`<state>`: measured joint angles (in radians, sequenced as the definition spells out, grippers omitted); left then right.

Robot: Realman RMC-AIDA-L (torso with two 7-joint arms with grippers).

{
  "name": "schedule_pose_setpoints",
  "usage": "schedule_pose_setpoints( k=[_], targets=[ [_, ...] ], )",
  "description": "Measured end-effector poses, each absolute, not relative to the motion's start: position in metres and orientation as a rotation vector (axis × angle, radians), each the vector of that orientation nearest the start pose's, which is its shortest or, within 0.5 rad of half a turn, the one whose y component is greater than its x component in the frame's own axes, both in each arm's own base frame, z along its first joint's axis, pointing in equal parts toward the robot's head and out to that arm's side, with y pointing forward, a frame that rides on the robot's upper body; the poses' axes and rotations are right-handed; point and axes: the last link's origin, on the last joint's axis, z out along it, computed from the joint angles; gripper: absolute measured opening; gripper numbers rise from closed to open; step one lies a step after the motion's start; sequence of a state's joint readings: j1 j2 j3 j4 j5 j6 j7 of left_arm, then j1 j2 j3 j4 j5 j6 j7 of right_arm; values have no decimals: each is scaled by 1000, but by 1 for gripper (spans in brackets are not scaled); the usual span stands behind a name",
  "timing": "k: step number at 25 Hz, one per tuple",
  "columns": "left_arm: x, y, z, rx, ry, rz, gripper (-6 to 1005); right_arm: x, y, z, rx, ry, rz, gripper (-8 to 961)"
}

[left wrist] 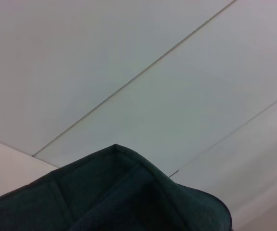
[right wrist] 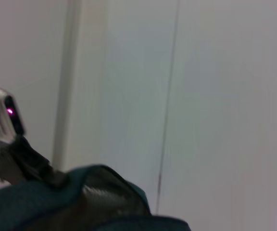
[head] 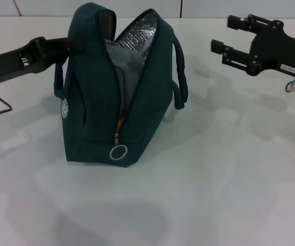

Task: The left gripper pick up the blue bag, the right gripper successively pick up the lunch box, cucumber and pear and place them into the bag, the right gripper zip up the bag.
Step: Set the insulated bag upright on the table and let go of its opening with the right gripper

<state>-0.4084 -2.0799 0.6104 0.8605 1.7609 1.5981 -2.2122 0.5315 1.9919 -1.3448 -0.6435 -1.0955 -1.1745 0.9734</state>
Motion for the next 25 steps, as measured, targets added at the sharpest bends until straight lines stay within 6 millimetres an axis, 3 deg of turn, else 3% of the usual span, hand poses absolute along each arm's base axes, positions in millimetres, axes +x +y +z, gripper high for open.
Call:
schedule_pose_setpoints(
  k=[4,15,25],
  targets=[
    [-264,329,68,-2203,-1542,-1189,53,206,392,-2,-2413,158,824,625],
    [-264,329,67,-2207,-1543,-1188,53,181,415,-43,-2520,162,677,626],
    [-260,334,62,-2211,-1557,-1205,53,175,425,-58,-2531,125,556,623]
  ],
)
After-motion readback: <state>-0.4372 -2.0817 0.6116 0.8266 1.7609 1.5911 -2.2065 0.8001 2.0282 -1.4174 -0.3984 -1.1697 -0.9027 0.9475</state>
